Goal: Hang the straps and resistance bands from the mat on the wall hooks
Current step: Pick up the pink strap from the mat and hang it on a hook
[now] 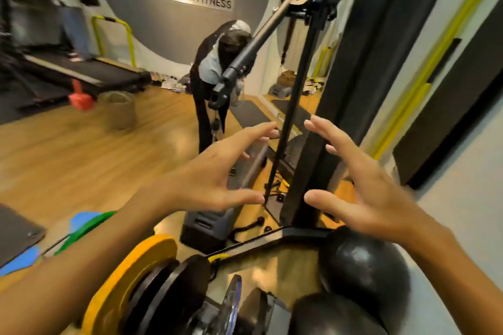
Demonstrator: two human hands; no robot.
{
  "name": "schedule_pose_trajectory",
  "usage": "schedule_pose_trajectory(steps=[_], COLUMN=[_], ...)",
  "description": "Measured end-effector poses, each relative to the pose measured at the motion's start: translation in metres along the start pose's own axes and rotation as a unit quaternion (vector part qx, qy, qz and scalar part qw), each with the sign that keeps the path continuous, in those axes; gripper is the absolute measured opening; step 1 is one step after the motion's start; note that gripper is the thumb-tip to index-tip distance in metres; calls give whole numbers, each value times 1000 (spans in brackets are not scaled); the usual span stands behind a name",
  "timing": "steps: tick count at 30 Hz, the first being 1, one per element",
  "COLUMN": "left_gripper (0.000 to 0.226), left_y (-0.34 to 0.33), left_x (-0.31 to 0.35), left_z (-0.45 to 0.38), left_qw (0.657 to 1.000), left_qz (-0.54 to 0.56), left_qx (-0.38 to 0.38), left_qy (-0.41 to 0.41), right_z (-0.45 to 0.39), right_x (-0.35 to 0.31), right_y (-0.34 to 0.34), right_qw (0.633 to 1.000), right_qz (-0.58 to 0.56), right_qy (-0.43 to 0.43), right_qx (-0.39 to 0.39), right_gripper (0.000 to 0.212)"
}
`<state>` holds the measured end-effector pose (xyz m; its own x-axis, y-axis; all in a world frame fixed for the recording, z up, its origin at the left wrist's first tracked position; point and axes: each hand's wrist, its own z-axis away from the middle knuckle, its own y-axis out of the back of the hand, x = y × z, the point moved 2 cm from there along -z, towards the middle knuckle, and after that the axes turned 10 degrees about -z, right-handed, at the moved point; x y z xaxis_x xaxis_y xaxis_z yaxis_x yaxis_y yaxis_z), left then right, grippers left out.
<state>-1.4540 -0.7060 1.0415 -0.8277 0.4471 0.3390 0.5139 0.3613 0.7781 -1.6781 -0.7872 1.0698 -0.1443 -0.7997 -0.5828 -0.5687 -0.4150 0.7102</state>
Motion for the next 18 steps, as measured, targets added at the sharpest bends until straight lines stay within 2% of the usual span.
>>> schedule_pose_trajectory(steps=[6, 11, 18], left_gripper=[94, 95, 98], left_y=[14, 8, 42], left_x=[-29, -44, -43], left_z=[90, 185, 298], left_qw=[980, 933, 869], left_qz=[-73, -90, -105], left_qx=[28, 6, 4], left_qy=[182, 347, 484], right_z=[-52, -78, -98], right_x=[11, -4, -54], right_y=[-84, -197, -320], right_qw=[987, 957, 916], right_qz=[-105, -155, -178], right_qy=[64, 112, 149], right_qx=[-104, -219, -328], right_gripper=[91, 88, 83])
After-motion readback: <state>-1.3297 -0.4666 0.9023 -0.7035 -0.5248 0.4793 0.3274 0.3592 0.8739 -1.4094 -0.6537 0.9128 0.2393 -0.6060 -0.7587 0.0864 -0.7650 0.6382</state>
